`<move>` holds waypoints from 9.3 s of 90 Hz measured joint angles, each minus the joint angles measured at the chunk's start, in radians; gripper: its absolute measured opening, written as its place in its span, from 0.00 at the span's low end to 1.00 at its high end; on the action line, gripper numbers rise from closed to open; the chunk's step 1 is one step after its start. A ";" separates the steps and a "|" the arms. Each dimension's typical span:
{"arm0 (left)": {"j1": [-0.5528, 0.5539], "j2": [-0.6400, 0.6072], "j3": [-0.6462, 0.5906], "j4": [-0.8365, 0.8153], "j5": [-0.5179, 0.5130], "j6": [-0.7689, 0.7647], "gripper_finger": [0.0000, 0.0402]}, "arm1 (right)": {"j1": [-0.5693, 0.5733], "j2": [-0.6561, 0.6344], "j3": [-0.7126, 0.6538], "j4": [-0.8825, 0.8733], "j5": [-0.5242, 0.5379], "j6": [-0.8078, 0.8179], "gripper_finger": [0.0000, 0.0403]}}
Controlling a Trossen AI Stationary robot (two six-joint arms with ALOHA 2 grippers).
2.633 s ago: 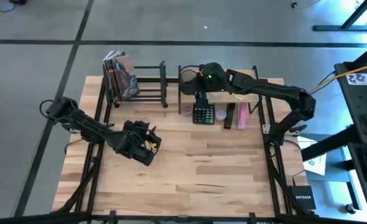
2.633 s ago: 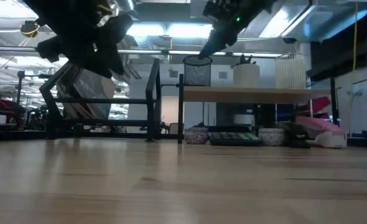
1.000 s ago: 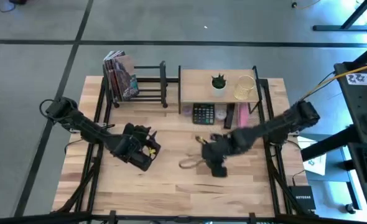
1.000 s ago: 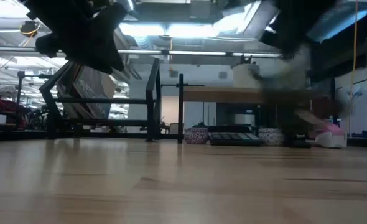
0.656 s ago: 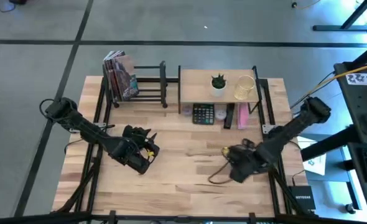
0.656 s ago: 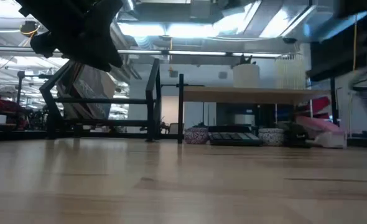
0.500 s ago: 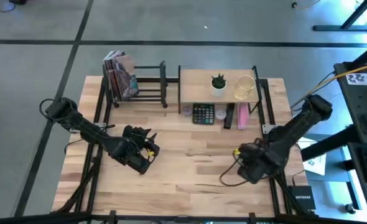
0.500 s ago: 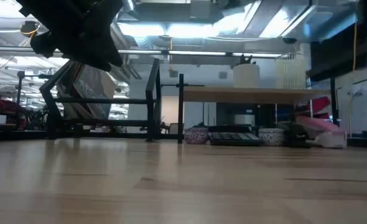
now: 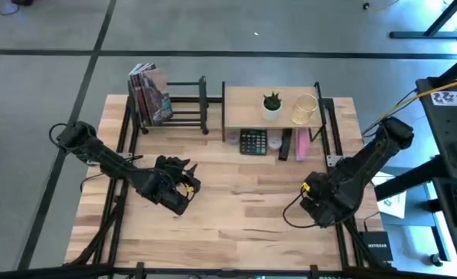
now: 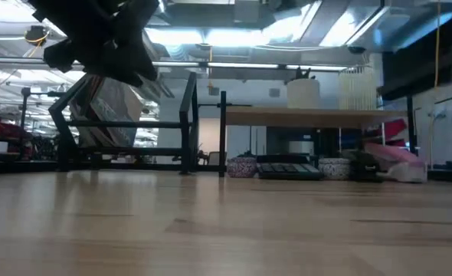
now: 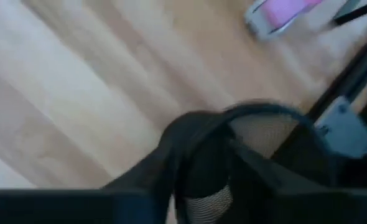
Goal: Stock shelves
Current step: Remove the black pen organizer from the shelf, then remove the gold pen organizer from the shelf, then remove the flower vase from the shelf
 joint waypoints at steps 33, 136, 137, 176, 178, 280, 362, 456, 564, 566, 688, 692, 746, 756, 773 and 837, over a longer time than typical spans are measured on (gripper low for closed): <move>0.000 0.000 0.000 -0.002 -0.012 0.004 0.36 | -0.097 -0.037 0.362 -0.165 0.275 -0.261 0.59; -0.002 0.061 0.000 0.000 0.014 0.014 0.36 | -1.461 -0.023 0.620 -0.051 -0.153 -1.830 0.43; -0.002 0.061 0.000 0.001 0.014 0.014 0.36 | -1.465 -0.020 0.619 -0.050 -0.153 -1.832 0.43; -0.002 0.061 0.000 0.001 0.012 0.014 0.36 | -1.505 0.046 0.617 -0.054 -0.170 -1.857 0.10; -0.002 0.061 0.000 0.001 0.012 0.014 0.36 | -1.505 0.044 0.617 -0.054 -0.170 -1.856 0.06; -0.028 0.060 0.000 0.135 0.038 0.023 0.36 | 0.028 0.122 0.509 0.335 -0.221 -0.562 0.00; -0.003 0.186 -0.001 0.342 0.003 0.028 0.36 | 0.380 0.184 0.258 0.351 -0.272 -0.024 0.16; 0.021 0.186 -0.001 0.410 -0.024 0.207 0.36 | -0.402 -0.139 0.197 0.415 0.464 -1.038 0.72; 0.021 0.186 -0.001 0.411 -0.020 0.201 0.36 | -1.351 -0.361 -0.398 1.497 -0.092 -1.538 0.99; 0.021 0.186 -0.001 0.411 -0.020 0.201 0.36 | -1.353 -0.357 -0.398 1.502 -0.092 -1.546 0.99; 0.002 0.153 0.000 0.409 -0.021 0.299 0.36 | -1.311 -0.207 -0.155 1.615 -0.312 -1.652 0.84; -0.010 0.133 0.000 0.410 -0.022 0.321 0.36 | -1.261 -0.207 -0.129 1.600 -0.322 -1.653 0.84; -0.398 -0.182 0.002 0.419 -0.258 0.502 0.36 | -0.631 0.315 -0.020 2.086 -0.204 -1.541 0.84; -0.448 -0.196 0.002 0.416 -0.365 0.470 0.36 | -0.606 0.533 0.131 2.098 -0.198 -1.538 0.84; -0.491 -0.200 0.002 0.410 -0.443 0.470 0.36 | -0.602 0.851 0.466 2.088 -0.291 -1.552 0.84; -0.495 -0.199 0.002 0.411 -0.439 0.460 0.36 | -0.690 1.507 1.360 1.802 -0.384 -1.581 0.84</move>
